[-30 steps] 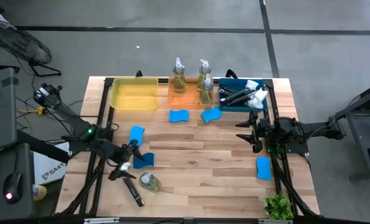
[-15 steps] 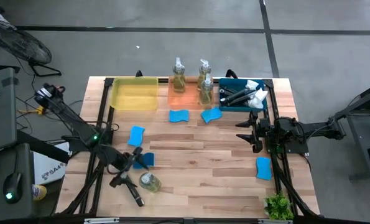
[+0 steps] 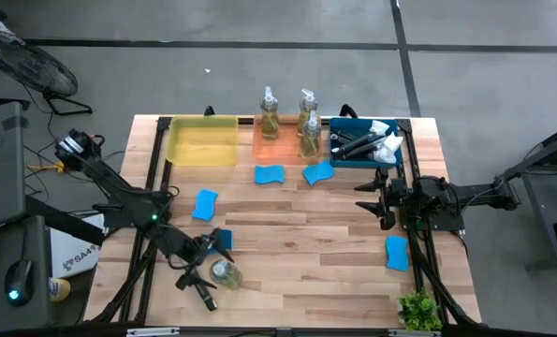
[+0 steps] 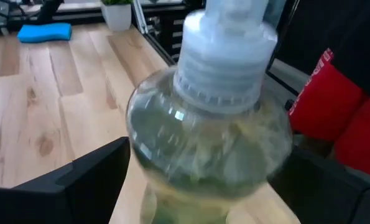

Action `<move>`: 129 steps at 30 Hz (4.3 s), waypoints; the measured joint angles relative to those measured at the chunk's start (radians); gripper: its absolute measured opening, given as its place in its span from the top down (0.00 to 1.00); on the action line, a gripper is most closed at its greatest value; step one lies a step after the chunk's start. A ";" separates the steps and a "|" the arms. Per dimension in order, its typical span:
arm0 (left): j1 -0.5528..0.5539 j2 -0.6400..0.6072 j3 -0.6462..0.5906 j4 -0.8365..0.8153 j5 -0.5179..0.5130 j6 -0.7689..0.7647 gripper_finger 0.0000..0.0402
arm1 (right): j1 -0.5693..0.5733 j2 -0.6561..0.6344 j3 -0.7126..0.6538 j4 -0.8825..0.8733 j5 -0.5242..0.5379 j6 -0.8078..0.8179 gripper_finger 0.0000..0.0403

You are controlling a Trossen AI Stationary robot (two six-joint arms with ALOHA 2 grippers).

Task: Pick & Place Kitchen Sink Supplies
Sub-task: Put the transparent soap dispenser into the orange bin

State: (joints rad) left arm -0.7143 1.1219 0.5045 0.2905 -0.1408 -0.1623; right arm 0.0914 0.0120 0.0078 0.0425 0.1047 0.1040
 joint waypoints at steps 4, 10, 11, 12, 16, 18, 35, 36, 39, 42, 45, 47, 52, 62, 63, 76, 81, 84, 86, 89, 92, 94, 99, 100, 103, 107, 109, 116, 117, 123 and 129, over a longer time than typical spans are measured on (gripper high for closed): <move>0.000 0.036 0.000 0.060 -0.007 -0.001 0.05 | 0.000 0.000 0.000 0.000 0.000 0.000 0.48; 0.000 0.071 0.018 0.082 -0.019 -0.001 0.09 | 0.000 0.000 0.000 0.000 0.000 0.000 0.48; 0.000 0.072 0.026 0.084 -0.023 0.000 0.11 | 0.000 0.000 0.000 0.000 0.000 0.000 0.48; 0.000 0.073 0.033 0.085 -0.027 0.001 0.13 | 0.000 0.000 0.000 0.000 0.000 0.000 0.48; 0.000 0.073 0.045 0.074 -0.035 0.001 0.24 | 0.000 0.000 0.000 0.000 0.000 0.000 0.48; 0.000 0.073 0.045 0.071 -0.035 0.001 0.29 | 0.000 0.000 0.000 0.000 0.000 0.000 0.48; 0.000 0.076 0.104 -0.004 -0.158 0.009 0.33 | 0.000 0.000 0.000 0.000 0.000 0.000 0.48; 0.000 0.076 0.113 -0.017 -0.173 0.009 0.33 | 0.000 0.000 0.000 0.000 0.000 0.000 0.48; 0.001 0.076 0.133 -0.051 -0.210 0.008 0.33 | 0.000 0.000 0.000 0.000 0.000 0.000 0.48; 0.001 0.076 0.162 -0.071 -0.263 0.009 0.33 | 0.000 0.000 0.000 0.000 0.000 0.000 0.48; 0.001 0.075 0.184 -0.075 -0.341 0.033 0.33 | 0.000 0.000 0.000 0.000 0.000 0.000 0.48; 0.005 0.075 0.194 -0.079 -0.401 0.044 0.33 | 0.000 0.000 0.000 0.000 0.000 0.000 0.48; 0.045 0.075 0.221 -0.085 -0.476 0.046 0.33 | 0.000 0.000 0.000 0.000 0.000 0.000 0.48; 0.242 0.075 0.277 -0.082 -0.630 0.046 0.33 | 0.000 0.000 0.000 0.000 0.000 0.000 0.48; 0.268 0.075 0.281 -0.084 -0.626 0.046 0.33 | 0.000 0.000 0.000 0.000 0.000 0.000 0.48; 0.560 0.074 0.322 -0.111 -0.470 0.046 0.33 | 0.000 0.000 0.000 0.000 0.000 0.000 0.48; 0.667 0.074 0.322 -0.115 -0.414 0.057 0.33 | 0.000 0.000 0.000 0.000 0.000 0.000 0.48; 0.729 0.074 0.322 -0.112 -0.373 0.070 0.33 | 0.000 0.000 0.000 0.000 0.000 0.000 0.48; 0.768 0.074 0.322 -0.110 -0.332 0.104 0.33 | 0.000 0.000 0.000 0.000 0.000 0.000 0.48; 0.816 0.074 0.322 -0.105 -0.292 0.142 0.33 | 0.000 0.000 0.000 0.000 0.000 0.000 0.48; 0.845 0.074 0.322 -0.103 -0.339 0.144 0.33 | 0.000 0.000 0.000 0.000 0.000 0.000 0.48; 0.858 0.074 0.322 -0.090 -0.374 0.128 0.33 | 0.000 0.000 0.000 0.000 0.000 0.000 0.48; 0.875 0.094 0.322 0.027 -0.391 0.132 0.33 | 0.000 0.000 0.000 0.000 0.000 0.000 0.48; 0.874 0.102 0.322 0.049 -0.391 0.132 0.33 | 0.000 0.000 0.000 0.000 0.000 0.000 0.48; 0.871 0.137 0.322 0.115 -0.430 0.130 0.33 | 0.000 0.000 0.000 0.000 0.000 0.000 0.48; 0.872 0.170 0.321 0.142 -0.587 0.129 0.33 | 0.000 0.001 0.000 0.000 0.000 0.000 0.48; 0.873 0.184 0.321 0.155 -0.646 0.133 0.33 | 0.000 0.001 0.000 0.000 0.000 0.000 0.48; 0.871 0.239 0.321 0.227 -0.653 0.102 0.33 | 0.000 0.001 0.000 0.000 0.000 0.000 0.48; 0.871 0.250 0.321 0.243 -0.657 0.103 0.32 | 0.000 0.001 0.000 0.000 0.000 0.000 0.48; 0.889 0.324 0.370 0.237 -0.689 0.105 0.31 | 0.000 0.001 0.000 0.000 0.000 0.000 0.48; 0.892 0.406 0.440 0.242 -0.710 0.106 0.32 | 0.000 0.001 0.000 0.000 0.000 0.000 0.48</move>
State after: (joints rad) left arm 0.1776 1.5278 0.9449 0.5324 -0.8506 -0.0567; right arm 0.0914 0.0132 0.0080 0.0425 0.1045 0.1040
